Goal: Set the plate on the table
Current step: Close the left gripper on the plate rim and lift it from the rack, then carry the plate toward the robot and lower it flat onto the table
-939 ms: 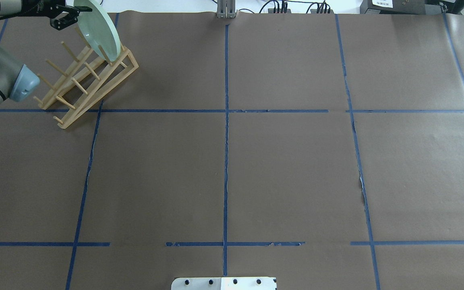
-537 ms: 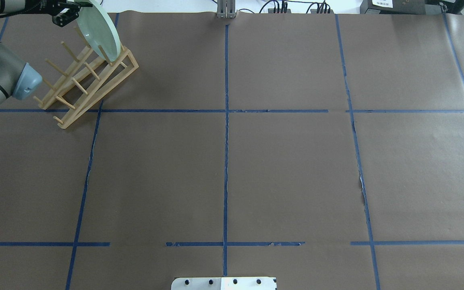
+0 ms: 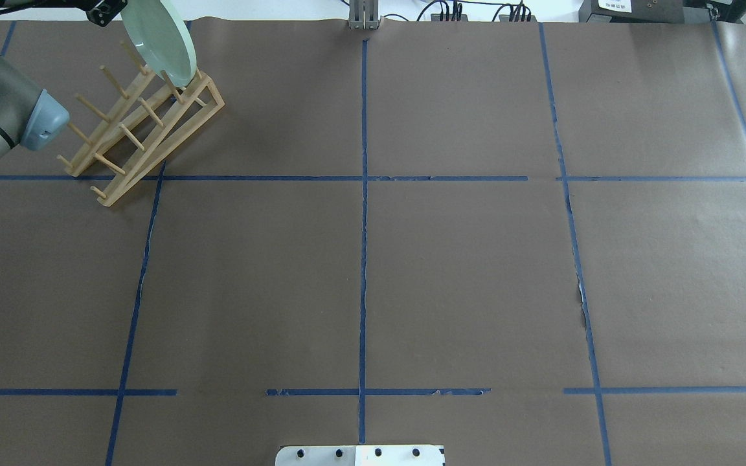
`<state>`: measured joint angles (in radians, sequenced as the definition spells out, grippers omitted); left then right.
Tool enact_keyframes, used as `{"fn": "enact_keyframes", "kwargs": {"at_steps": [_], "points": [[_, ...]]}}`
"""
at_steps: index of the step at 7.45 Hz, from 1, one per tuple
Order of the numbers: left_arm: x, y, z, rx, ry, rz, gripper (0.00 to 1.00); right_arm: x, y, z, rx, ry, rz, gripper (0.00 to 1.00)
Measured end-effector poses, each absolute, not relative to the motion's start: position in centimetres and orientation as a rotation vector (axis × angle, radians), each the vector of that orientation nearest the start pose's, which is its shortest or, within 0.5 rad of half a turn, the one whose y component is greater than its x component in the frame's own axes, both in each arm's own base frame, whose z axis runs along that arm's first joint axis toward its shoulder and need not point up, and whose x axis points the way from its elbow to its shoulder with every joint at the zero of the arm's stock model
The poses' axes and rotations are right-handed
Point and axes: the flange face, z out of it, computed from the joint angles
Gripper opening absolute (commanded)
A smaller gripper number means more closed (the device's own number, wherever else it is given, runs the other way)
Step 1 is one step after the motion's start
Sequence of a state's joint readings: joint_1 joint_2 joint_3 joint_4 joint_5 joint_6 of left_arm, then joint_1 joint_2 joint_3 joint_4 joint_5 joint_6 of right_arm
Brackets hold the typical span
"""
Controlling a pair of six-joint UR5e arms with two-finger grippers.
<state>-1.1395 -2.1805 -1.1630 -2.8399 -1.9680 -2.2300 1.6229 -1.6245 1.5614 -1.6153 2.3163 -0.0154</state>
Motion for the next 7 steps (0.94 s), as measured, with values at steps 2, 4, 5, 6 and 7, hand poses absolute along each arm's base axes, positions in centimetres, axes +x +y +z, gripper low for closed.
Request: {"fn": "enact_keyframes", "kwargs": {"at_steps": [2,4,5,6,7], "points": [[18.1,-69.4,29.9,0.009,1.607,-1.117,0.0,9.0,-45.6,69.5,-0.077,-0.748,0.075,1.0],[16.4,-67.7,25.9,-0.021,1.614,-1.059,0.0,9.0,-45.6,69.5,-0.077,-0.748,0.075,1.0],[17.6,-66.5,24.5,-0.045,1.598,-1.003,0.0,9.0,-45.6,69.5,-0.077,-0.748,0.075,1.0],[20.7,-64.8,22.9,-0.074,1.535,-0.925,0.0,9.0,-45.6,69.5,-0.077,-0.748,0.075,1.0],[25.5,-62.4,21.2,-0.092,1.421,-0.84,0.0,9.0,-45.6,69.5,-0.077,-0.748,0.075,1.0]]}}
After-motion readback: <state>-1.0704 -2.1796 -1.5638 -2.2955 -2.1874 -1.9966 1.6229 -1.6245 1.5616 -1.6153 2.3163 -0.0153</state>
